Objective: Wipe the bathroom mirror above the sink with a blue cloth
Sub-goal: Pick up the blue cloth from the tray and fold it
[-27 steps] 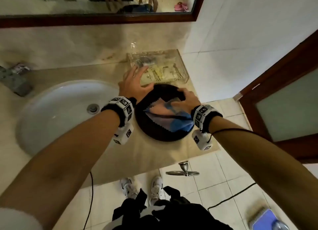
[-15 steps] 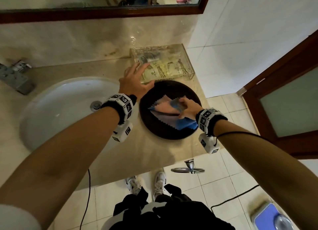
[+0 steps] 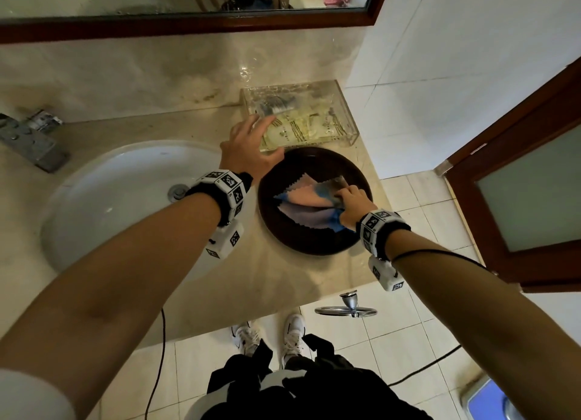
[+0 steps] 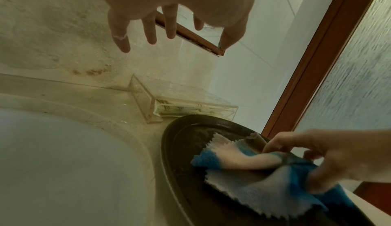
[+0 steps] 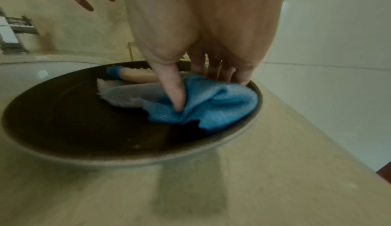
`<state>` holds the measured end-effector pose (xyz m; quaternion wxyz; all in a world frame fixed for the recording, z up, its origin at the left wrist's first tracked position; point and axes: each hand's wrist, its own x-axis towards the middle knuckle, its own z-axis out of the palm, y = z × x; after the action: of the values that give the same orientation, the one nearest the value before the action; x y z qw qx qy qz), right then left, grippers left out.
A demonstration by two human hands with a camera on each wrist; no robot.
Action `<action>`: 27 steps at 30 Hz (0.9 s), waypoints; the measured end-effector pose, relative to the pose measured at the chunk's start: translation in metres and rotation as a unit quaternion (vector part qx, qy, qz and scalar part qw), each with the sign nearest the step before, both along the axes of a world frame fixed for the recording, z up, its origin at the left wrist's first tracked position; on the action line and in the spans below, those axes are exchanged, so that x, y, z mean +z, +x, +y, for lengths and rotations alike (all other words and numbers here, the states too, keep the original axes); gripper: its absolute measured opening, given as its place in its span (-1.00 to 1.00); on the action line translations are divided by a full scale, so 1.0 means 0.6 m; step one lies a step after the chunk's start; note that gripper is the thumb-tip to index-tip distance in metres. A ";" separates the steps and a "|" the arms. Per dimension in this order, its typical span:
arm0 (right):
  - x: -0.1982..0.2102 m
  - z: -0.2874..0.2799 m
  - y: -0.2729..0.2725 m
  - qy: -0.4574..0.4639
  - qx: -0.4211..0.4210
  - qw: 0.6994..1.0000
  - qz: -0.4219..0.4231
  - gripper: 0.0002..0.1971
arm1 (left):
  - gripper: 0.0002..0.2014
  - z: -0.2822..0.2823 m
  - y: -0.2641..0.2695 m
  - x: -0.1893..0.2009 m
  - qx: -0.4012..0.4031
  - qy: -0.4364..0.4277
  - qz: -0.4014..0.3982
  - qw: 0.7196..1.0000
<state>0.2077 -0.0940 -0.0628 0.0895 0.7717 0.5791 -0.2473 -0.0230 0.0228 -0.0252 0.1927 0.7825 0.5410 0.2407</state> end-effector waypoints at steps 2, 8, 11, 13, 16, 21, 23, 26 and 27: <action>0.010 0.006 -0.005 0.008 -0.021 1.000 0.004 -0.59 | -0.34 -0.001 0.003 0.003 -0.003 0.002 0.007 1.000; 0.048 0.023 -0.010 0.040 -0.063 0.996 0.046 -0.76 | -0.35 -0.004 0.014 0.024 -0.008 -0.014 0.004 1.000; 0.066 0.036 -0.011 0.088 -0.104 0.985 0.102 -0.77 | -0.37 -0.001 0.017 0.035 -0.017 -0.019 -0.005 1.000; 0.079 0.046 -0.011 0.118 -0.132 0.974 0.144 -0.69 | -0.37 0.002 0.017 0.041 -0.031 -0.020 -0.016 0.999; 0.106 0.062 -0.014 0.146 -0.154 0.959 0.190 -0.67 | -0.37 0.002 0.020 0.057 -0.063 -0.019 -0.021 0.998; 0.158 0.092 -0.024 0.166 -0.143 0.946 0.240 -0.74 | -0.41 0.006 0.021 0.100 -0.114 -0.024 -0.007 0.993; 0.180 0.102 -0.031 0.174 -0.138 0.933 0.285 -0.80 | -0.38 0.012 0.021 0.115 -0.123 -0.043 0.005 0.991; 0.210 0.116 -0.045 0.194 -0.133 0.909 0.343 -0.84 | -0.38 0.017 0.020 0.140 -0.129 -0.052 -0.013 0.990; 0.217 0.120 -0.049 0.200 -0.135 0.901 0.360 -0.83 | -0.39 0.018 0.020 0.146 -0.130 -0.042 -0.024 0.990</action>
<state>0.1781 -0.0222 0.0676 -0.3156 0.7028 0.4994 -0.3964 -0.0109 0.0337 0.0625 0.2674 0.8316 0.4396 0.2092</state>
